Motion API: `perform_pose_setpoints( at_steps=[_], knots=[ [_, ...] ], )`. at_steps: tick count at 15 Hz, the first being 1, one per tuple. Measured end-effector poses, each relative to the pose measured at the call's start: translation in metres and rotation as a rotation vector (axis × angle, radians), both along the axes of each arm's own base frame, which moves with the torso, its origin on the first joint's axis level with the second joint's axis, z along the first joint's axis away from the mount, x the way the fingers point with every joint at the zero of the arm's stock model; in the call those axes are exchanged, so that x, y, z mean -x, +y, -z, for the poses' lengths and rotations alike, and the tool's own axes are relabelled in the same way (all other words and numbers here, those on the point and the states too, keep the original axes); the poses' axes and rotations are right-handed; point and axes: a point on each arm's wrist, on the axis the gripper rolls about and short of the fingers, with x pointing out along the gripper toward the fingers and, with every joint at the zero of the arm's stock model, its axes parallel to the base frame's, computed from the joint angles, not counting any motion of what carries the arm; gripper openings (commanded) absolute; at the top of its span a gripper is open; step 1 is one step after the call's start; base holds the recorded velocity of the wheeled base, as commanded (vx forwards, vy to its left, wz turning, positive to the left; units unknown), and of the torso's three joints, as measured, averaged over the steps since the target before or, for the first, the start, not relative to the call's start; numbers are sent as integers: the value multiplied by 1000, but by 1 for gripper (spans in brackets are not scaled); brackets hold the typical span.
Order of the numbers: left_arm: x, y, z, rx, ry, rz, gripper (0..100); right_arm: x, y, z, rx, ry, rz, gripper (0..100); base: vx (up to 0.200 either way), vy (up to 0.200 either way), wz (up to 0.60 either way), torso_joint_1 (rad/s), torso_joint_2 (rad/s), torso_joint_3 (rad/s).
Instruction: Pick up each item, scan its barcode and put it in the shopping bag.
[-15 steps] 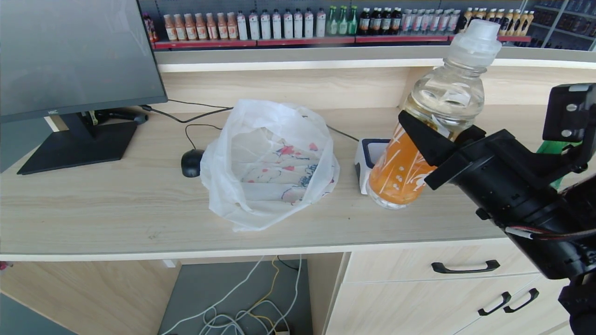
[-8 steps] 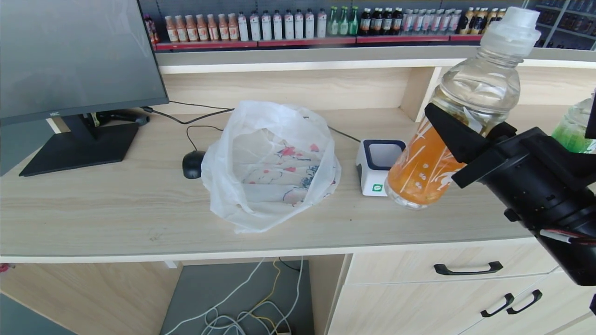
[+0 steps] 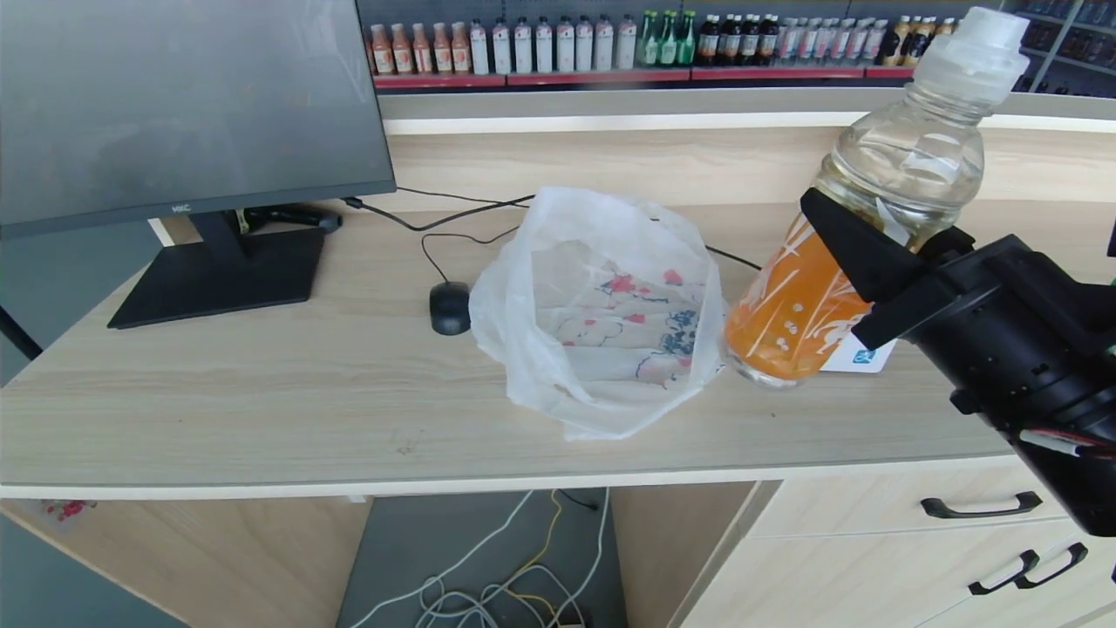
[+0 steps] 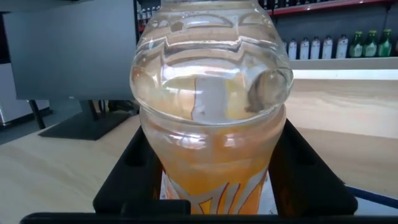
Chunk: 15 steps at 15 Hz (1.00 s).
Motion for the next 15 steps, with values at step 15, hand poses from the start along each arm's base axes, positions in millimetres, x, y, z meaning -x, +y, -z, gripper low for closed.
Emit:
perform_pose_setpoints(
  at_steps=[15],
  knots=[
    [0,0,0,-2,-1,2,100,-3,4,-5,-10,-18,-11,0,0,0,0,0,0,0]
  ],
)
